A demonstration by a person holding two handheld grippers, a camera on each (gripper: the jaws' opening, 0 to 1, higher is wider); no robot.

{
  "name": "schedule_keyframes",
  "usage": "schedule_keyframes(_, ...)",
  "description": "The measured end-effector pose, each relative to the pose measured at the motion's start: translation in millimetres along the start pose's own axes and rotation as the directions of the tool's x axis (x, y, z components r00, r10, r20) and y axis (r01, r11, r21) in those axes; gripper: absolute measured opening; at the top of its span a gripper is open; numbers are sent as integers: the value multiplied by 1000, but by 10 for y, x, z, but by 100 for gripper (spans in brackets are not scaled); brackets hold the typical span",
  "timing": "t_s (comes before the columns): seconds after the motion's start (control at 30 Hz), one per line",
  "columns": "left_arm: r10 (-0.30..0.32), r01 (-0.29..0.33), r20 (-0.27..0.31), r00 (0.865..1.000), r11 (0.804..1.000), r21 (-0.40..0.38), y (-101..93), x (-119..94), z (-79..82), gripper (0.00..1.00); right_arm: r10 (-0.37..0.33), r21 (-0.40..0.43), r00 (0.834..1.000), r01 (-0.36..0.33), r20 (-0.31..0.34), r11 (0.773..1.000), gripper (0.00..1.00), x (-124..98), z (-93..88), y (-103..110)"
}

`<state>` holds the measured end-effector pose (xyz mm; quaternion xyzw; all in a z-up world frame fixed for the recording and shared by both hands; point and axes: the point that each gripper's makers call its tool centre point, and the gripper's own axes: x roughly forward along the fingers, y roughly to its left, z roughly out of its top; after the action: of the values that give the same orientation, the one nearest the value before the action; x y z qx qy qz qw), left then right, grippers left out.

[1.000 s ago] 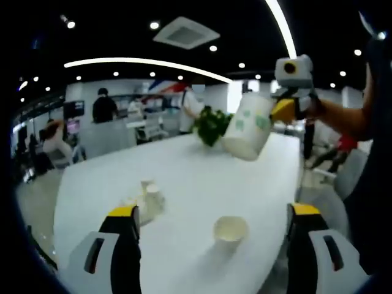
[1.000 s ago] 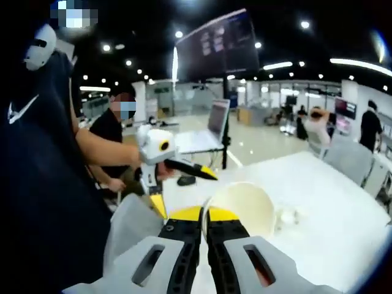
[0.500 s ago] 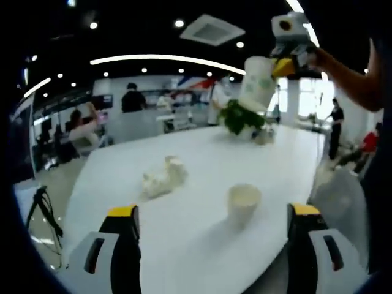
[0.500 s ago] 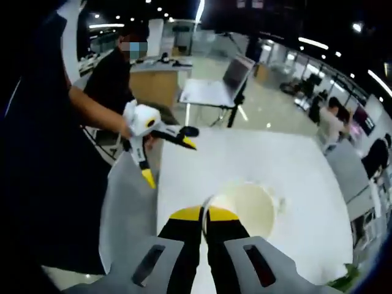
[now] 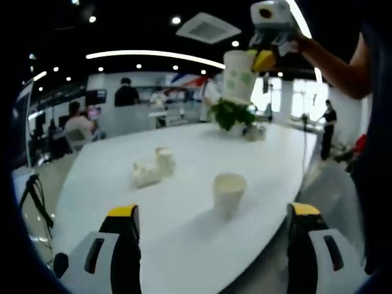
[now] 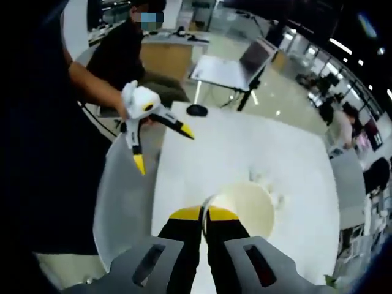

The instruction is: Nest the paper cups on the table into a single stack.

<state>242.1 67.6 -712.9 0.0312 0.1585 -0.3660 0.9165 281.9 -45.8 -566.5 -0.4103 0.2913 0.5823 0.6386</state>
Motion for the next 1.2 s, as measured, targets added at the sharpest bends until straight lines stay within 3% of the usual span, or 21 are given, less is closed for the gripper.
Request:
schedule_keyframes(0.27, 1, -1, -14, 1000, 1000, 20, -33, 63, -46, 99, 14, 22, 1000, -14, -13, 1000, 0, 178, -84, 33)
schedule_keyframes(0.57, -5, 5, 8, 1000, 999, 53, -96, 191, -4, 99, 34, 45, 999, -33, -28, 998, 0, 462, -199, 111)
schedule_keyframes(1.2, -36, 39, -74, 997, 999, 38, -177, 279, -189, 99, 57, 101, 997, -51, -53, 994, 0, 1032, -434, 215)
